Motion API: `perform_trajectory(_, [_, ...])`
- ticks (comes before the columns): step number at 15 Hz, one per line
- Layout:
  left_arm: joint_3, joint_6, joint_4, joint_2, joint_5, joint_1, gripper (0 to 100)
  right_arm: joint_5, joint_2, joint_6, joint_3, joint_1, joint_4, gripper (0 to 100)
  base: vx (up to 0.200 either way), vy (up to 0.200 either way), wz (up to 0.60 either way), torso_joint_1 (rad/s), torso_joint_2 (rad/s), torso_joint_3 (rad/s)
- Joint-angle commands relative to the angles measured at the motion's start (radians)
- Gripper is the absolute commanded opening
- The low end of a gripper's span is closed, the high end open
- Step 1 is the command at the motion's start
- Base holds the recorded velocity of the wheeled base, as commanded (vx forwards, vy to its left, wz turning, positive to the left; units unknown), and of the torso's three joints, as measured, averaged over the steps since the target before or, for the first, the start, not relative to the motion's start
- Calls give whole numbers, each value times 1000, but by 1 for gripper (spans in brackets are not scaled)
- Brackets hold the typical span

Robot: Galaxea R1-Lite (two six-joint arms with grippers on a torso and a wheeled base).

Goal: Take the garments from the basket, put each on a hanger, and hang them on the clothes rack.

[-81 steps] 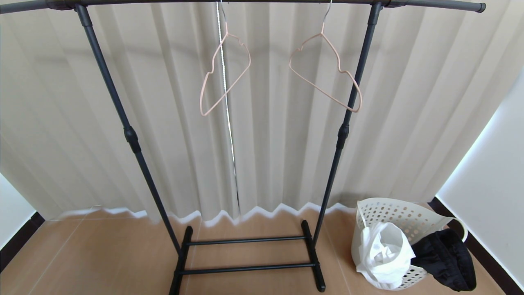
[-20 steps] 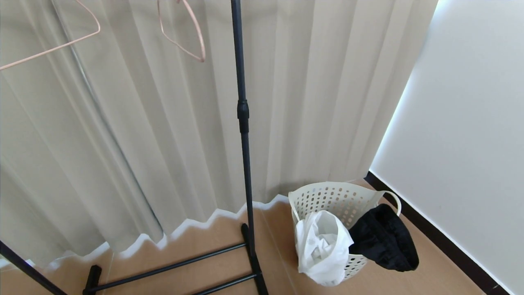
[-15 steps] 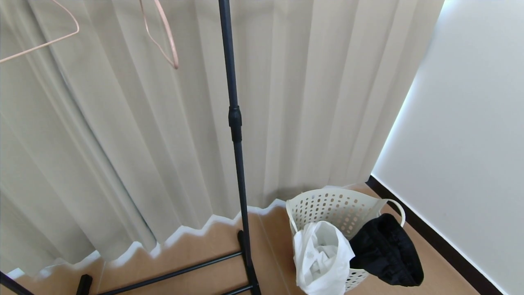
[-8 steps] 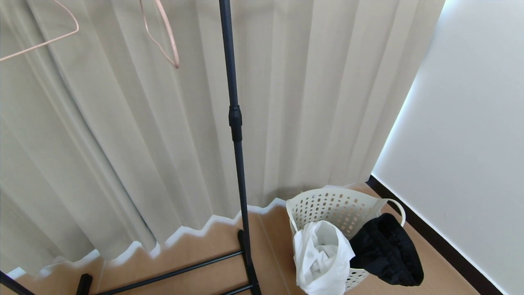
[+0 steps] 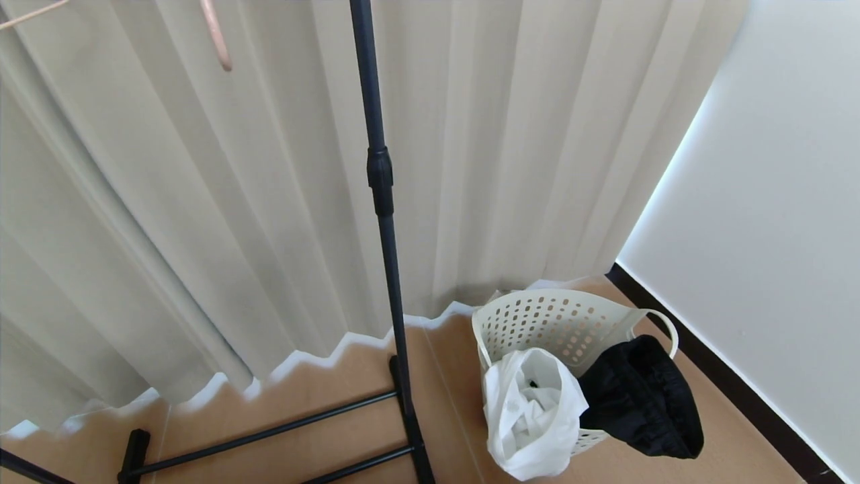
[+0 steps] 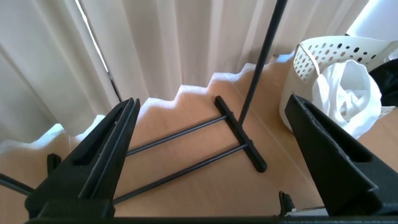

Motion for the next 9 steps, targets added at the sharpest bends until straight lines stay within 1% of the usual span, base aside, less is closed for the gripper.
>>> perform_trajectory(1, [0, 0, 0, 0, 0, 0, 100, -1, 1, 2, 1, 1, 0, 100, 0, 0, 0, 2, -7, -203])
perform_trajectory(9, [0, -3, 0, 0, 0, 0, 100, 2, 1, -2, 1, 0, 0, 100, 0, 0, 0, 2, 2, -198])
